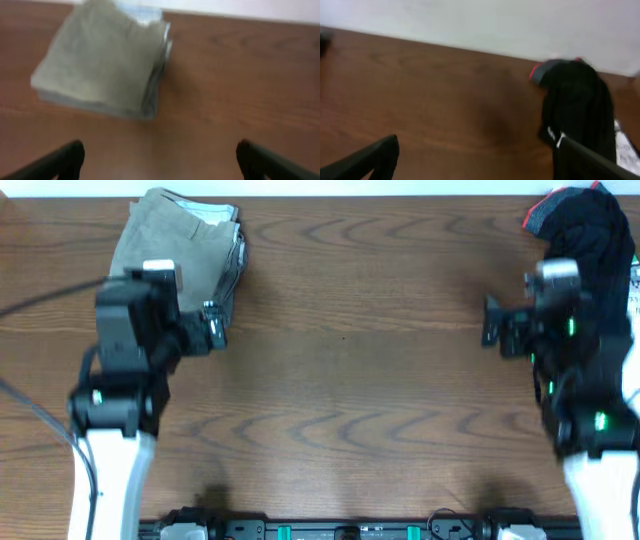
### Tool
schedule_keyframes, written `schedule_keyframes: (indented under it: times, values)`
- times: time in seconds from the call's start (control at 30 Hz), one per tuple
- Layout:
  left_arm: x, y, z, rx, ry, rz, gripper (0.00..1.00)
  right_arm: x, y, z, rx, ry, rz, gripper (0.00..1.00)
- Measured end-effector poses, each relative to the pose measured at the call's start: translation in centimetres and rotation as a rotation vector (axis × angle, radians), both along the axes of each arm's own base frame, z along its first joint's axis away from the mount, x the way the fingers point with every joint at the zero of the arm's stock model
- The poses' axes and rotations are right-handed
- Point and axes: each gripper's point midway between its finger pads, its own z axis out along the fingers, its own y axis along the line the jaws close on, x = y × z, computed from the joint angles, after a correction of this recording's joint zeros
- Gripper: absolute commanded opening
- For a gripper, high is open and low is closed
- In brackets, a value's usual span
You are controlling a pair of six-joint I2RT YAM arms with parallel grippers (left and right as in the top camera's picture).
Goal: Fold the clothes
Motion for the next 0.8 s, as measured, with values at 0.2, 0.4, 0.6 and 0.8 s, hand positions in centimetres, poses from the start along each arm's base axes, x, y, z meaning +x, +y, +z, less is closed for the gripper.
schedule_keyframes:
  times: [0.2, 0.4, 0.6, 0.8]
  values:
    - [2.9, -1.0, -2.8, -0.053, 0.122, -0.027, 0.98, 5.0, 0.7, -3.6, 0.022, 0.281, 0.029, 0.99]
    - [4.2, -1.4, -8.2, -0.076, 0.276, -0.031, 0.98, 8.2, 2.2, -10.8, 0.095, 0.470, 0.082, 0.99]
    - [4.7, -2.3, -10.5, -0.125, 0.338, -0.055, 0.98, 11.0, 2.9, -13.7, 0.140, 0.457, 0.099, 0.88]
    - [4.8, -3.1, -8.7, -0.144, 0.331, -0.079, 0.98, 14.3, -0.4, -10.4, 0.107, 0.300, -0.027, 0.87]
